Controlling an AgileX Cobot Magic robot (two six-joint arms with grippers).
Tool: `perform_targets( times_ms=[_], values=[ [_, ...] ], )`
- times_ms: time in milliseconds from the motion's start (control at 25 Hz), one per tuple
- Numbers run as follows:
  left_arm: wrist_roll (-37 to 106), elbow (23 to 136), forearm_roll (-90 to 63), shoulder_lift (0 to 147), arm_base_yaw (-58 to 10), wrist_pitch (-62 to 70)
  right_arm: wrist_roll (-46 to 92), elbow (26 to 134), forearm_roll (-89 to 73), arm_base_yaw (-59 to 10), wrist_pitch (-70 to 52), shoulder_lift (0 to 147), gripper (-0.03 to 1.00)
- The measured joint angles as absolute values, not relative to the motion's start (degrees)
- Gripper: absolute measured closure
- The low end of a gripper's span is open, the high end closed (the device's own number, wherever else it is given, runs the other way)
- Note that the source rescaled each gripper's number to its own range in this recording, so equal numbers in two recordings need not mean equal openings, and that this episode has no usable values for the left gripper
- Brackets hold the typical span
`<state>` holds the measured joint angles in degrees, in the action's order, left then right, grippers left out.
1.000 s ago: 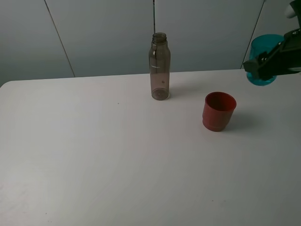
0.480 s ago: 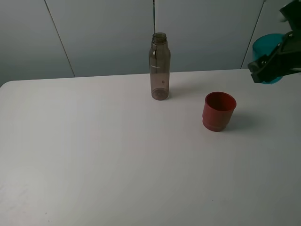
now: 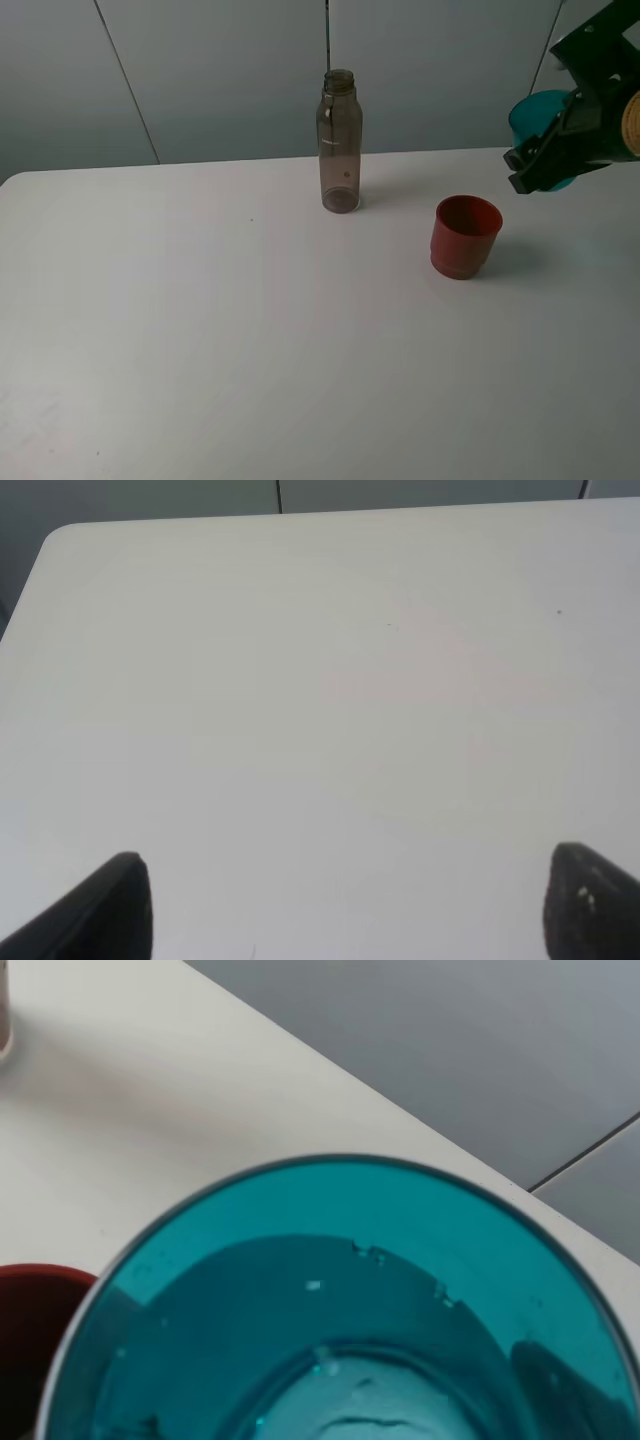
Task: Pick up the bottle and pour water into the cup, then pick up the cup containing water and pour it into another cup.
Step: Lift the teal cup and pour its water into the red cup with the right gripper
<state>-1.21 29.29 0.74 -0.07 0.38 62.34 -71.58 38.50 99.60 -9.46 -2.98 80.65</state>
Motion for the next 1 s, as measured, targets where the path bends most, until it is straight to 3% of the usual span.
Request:
perform_targets(
  times_ms=[1000],
  values=[
    [-1.31, 29.29, 0.74, -0.07, 0.38, 62.34, -56.03, 38.50, 99.60, -17.29, -17.98, 86.97, 0.87]
  ],
)
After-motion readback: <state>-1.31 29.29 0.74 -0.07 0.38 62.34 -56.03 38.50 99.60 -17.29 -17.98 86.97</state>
